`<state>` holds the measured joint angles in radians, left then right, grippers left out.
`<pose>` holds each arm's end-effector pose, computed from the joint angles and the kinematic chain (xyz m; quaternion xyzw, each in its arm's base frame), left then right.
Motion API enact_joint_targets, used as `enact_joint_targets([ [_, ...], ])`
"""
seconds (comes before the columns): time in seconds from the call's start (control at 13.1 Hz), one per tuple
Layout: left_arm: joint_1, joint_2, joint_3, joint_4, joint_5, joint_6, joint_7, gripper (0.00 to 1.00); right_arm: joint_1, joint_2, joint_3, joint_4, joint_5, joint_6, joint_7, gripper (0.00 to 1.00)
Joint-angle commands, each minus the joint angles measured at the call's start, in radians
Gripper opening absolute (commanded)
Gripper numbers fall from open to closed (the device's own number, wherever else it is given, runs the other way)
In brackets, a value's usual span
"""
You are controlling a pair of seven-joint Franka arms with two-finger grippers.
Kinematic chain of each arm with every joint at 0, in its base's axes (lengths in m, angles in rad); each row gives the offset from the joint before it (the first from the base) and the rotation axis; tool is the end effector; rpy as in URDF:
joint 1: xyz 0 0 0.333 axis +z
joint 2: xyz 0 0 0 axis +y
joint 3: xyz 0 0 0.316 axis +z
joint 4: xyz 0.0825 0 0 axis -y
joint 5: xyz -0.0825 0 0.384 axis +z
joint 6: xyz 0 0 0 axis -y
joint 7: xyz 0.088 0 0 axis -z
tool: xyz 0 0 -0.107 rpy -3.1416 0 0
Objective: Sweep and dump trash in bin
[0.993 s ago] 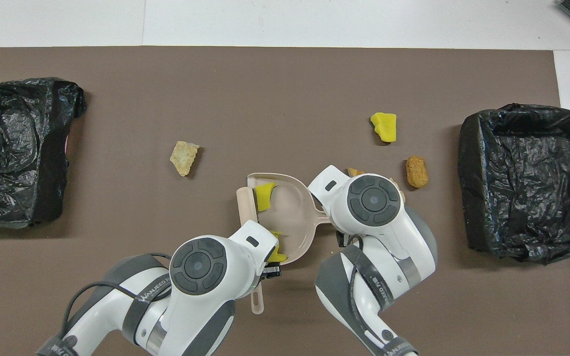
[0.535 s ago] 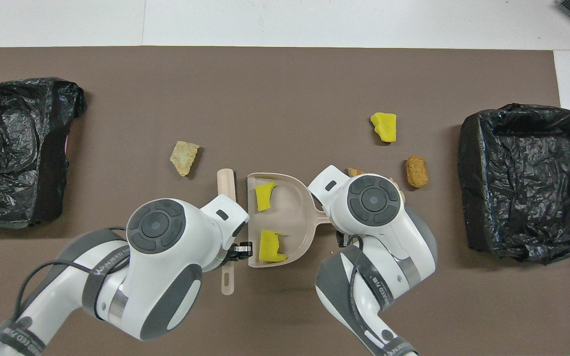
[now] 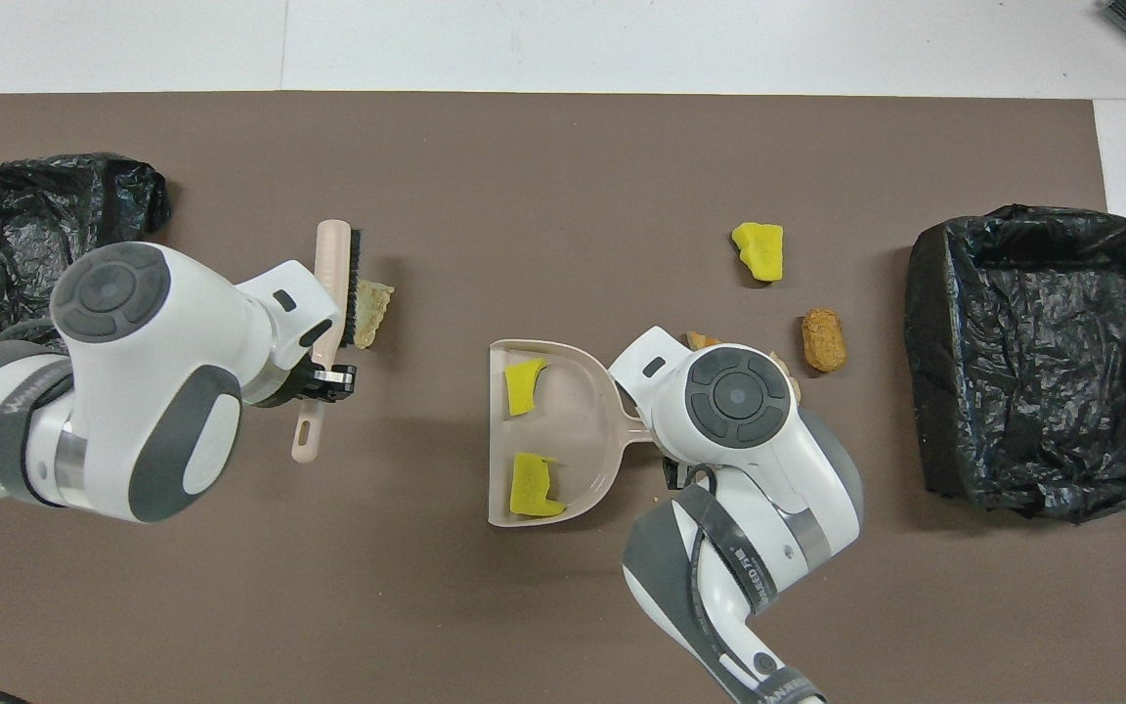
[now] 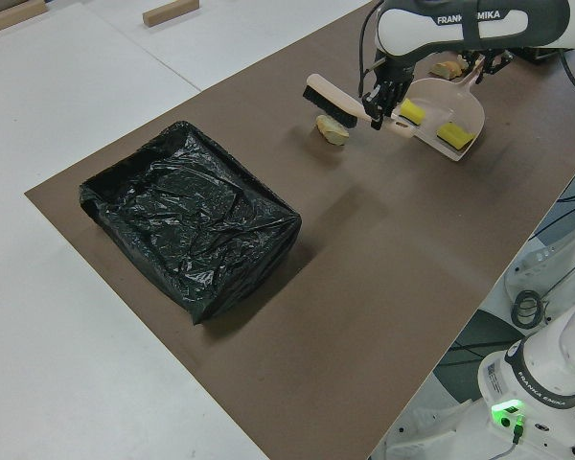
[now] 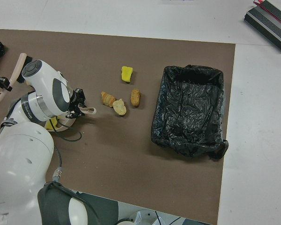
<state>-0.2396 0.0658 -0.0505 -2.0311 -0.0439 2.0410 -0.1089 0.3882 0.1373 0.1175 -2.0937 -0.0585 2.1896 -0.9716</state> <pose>0.5346 -0.1618 0.4098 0.9962 -0.0800 -0.0315 0.0150 0.4935 0.2697 0.3544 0.7275 0.6856 -0.0231 0.0104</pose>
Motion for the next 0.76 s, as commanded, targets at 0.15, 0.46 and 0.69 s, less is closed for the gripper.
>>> enact_joint_targets([
  [0.15, 0.126, 0.097, -0.011, 0.104, 0.065, 0.007, 0.214, 0.0, -0.003, -0.015, 0.004, -0.02, 0.009, 0.004, 0.046, 0.0],
  [0.46, 0.155, 0.114, -0.011, 0.079, 0.068, -0.005, 0.391, 0.0, 0.018, -0.019, 0.005, -0.026, 0.009, -0.014, 0.134, 0.0],
  [0.69, 0.14, 0.097, -0.015, 0.02, 0.067, -0.01, 0.42, 0.0, 0.018, -0.021, 0.005, -0.026, 0.009, -0.025, 0.154, 0.0],
])
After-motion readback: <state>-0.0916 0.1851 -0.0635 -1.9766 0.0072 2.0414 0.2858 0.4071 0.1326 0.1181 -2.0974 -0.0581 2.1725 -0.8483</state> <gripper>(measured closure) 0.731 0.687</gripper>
